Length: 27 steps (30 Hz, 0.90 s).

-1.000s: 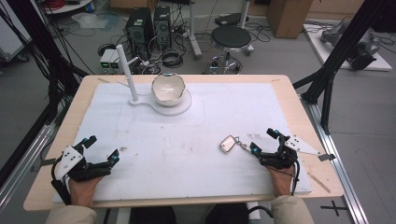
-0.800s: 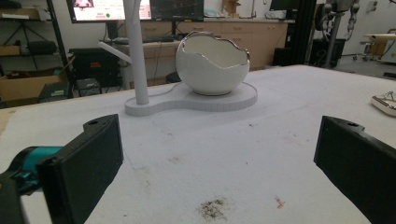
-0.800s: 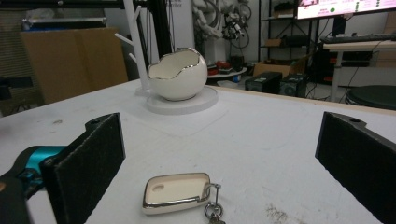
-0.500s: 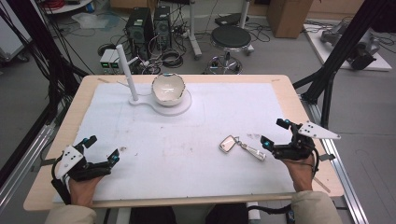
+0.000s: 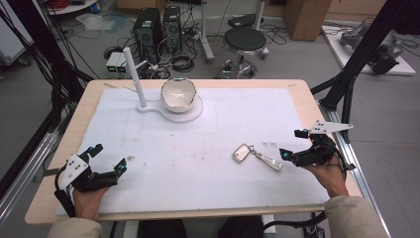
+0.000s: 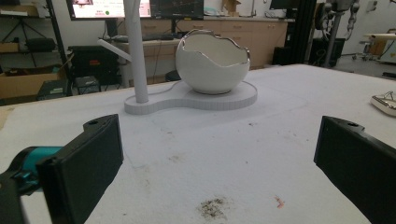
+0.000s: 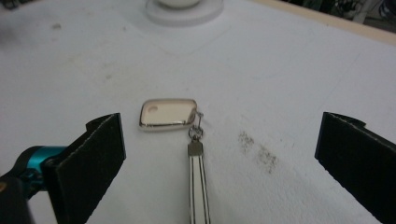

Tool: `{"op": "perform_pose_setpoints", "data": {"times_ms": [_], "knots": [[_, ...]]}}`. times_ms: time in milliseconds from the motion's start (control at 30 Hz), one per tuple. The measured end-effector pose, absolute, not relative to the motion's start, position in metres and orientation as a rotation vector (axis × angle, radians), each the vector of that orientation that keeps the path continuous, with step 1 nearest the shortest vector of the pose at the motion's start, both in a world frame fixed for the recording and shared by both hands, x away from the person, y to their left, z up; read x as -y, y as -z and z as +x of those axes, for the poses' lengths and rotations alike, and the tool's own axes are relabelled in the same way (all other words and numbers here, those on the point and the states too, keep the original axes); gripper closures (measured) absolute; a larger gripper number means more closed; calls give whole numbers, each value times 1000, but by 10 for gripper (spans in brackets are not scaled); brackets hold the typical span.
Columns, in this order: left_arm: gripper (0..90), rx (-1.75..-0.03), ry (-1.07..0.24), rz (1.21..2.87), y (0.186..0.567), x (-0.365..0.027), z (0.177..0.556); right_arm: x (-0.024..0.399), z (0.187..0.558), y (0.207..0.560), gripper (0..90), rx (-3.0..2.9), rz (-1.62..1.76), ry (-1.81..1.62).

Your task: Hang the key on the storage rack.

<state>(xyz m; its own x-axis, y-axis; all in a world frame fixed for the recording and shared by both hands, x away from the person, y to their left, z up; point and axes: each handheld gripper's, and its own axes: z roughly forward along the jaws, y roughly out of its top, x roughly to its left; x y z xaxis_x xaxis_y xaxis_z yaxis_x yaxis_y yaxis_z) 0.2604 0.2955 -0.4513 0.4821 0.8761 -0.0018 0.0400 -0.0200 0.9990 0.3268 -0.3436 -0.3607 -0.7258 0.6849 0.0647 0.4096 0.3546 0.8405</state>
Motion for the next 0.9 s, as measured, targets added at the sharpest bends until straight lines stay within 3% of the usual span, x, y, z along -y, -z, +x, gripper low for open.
{"op": "perform_pose_setpoints", "data": {"times_ms": [467, 833, 867, 900], "knots": [[17, -854, -813, 1444, 451, -296, 260, 321, 344, 382, 7, -2647, 931, -896], [17, -853, -812, 1443, 451, -296, 260, 316, 350, 400, 79, -2778, 973, -743], [17, -854, -811, 1443, 451, -295, 260, 315, 351, 402, 159, -2792, 982, -735], [17, -853, -812, 1443, 451, -296, 260, 315, 351, 402, 159, -2792, 982, -735]]}}
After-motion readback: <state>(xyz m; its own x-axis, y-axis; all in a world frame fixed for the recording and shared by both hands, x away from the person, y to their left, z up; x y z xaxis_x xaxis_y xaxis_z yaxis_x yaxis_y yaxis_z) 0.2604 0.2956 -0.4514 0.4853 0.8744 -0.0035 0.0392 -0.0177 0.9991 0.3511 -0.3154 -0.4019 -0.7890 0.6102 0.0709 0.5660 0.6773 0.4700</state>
